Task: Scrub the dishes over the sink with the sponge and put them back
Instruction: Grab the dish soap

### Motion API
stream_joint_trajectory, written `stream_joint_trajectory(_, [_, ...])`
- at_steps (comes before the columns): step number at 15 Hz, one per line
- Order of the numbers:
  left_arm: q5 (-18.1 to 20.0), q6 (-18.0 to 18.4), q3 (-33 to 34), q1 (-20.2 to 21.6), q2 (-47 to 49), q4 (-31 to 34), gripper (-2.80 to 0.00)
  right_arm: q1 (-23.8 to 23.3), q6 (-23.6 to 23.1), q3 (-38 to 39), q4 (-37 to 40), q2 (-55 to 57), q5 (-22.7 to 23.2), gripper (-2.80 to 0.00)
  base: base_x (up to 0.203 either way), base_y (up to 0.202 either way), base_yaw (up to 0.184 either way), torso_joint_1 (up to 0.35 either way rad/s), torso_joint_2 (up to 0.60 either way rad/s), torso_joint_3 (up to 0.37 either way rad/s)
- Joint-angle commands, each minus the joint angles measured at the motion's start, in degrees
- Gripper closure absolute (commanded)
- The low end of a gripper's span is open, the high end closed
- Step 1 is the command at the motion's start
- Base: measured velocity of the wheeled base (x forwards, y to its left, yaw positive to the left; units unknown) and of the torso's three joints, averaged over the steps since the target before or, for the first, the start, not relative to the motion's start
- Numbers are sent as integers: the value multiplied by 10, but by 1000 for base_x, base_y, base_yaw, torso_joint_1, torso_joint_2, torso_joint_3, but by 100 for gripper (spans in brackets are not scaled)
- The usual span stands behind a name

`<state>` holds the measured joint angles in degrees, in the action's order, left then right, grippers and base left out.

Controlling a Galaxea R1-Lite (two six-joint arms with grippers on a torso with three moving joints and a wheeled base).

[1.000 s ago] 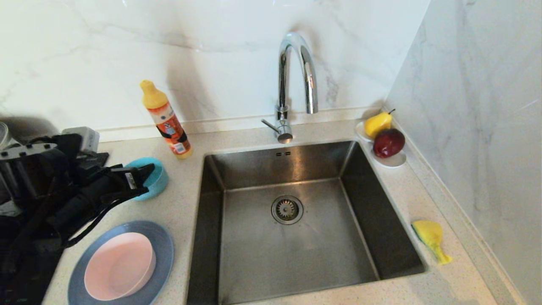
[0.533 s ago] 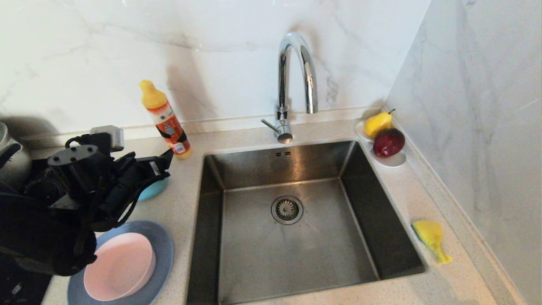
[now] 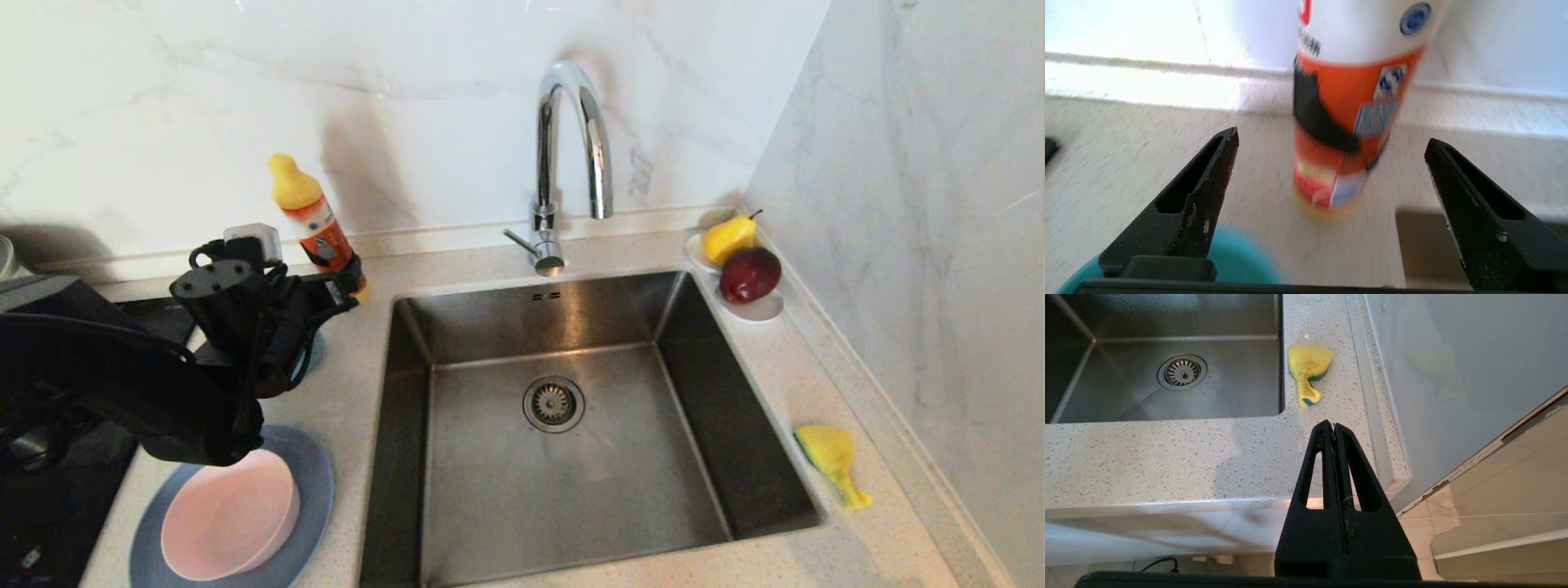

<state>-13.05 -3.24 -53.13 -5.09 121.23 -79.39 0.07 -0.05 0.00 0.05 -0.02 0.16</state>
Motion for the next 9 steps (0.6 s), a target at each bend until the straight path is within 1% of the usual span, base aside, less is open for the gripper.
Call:
stream_joint_trajectory(1, [-8,-1,-52,-5,42,-1,-280,0,0,0,0,-1,0,0,0,0,0,0,0,0])
stream_joint_trajectory(6, [-29,-1,-147,-16,90,28,-280,0,0,0,0,-1,0,0,0,0,0,0,0,0])
stream_joint_trajectory(9, [-36,-2,-192,-17,98,68,-280,0,0,0,0,-1,0,0,0,0,0,0,0,0])
